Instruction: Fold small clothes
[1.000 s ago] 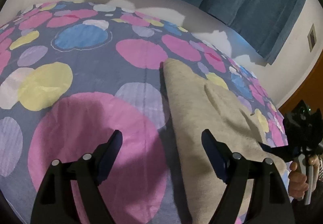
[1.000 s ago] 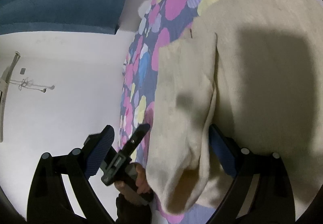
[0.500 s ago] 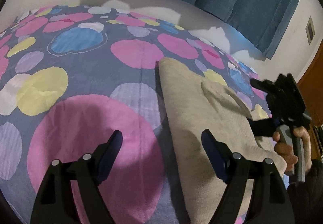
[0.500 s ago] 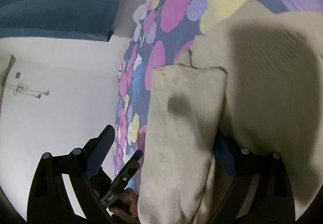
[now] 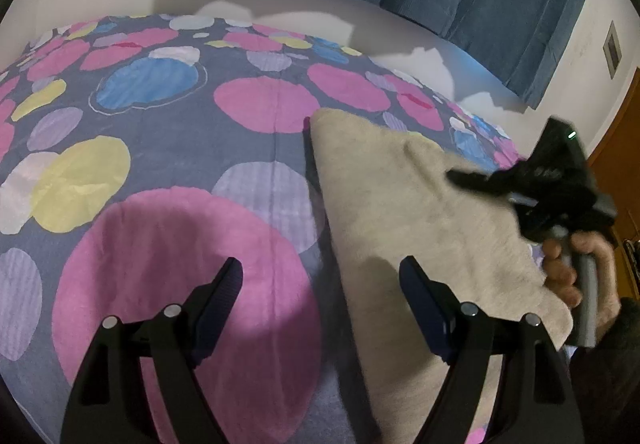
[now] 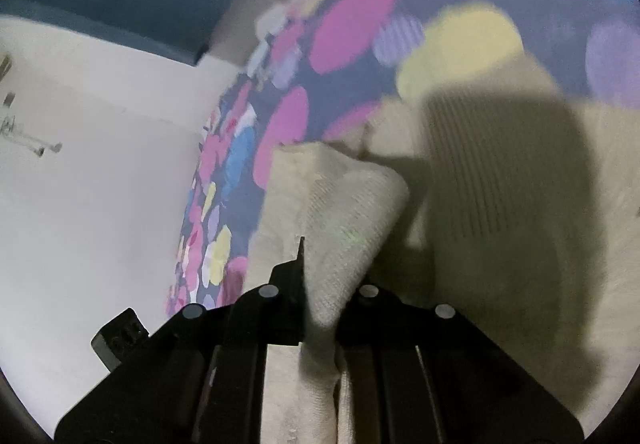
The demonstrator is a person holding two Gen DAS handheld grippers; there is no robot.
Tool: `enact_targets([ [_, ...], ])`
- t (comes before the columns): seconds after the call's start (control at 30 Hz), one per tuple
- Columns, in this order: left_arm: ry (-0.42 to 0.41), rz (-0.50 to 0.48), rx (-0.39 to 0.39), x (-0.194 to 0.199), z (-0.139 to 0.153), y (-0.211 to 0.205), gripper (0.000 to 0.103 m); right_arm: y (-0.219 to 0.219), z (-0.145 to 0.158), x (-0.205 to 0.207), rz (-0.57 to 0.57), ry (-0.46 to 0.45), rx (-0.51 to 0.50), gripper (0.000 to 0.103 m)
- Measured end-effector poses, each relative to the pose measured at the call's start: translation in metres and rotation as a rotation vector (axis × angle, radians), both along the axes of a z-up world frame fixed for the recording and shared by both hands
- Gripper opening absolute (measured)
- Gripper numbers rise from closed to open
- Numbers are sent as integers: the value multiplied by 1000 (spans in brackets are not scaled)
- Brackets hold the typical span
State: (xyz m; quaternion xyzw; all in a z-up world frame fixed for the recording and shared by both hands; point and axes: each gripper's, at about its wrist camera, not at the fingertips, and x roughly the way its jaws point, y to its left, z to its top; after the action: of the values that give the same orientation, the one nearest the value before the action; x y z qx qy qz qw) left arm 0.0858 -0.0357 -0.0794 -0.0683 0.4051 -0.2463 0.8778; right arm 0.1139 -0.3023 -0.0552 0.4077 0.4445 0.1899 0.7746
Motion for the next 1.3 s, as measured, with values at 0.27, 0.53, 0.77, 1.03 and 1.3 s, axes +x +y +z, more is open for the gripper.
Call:
enact_targets([
  [0.27,-6,-12,2,-1,1,-3,79,-56,50,-21,-101,-88,-105,8],
  [0.53,-61,-68,30,-11,5,-15,79,-108,-12,-40,-234,48,-81,8],
  [0.77,-116,-149,-1,-22,15,-22,79,-117,-43,-48,-261,104,59,11],
  [1.03,-149,-267,-19,-54,29,-33,79,-132,-1,-134,-295,41,104,35],
  [1.3,-174,-319,114,-101,19,-44,80,-116,-8,-207,-306,97,215,40],
])
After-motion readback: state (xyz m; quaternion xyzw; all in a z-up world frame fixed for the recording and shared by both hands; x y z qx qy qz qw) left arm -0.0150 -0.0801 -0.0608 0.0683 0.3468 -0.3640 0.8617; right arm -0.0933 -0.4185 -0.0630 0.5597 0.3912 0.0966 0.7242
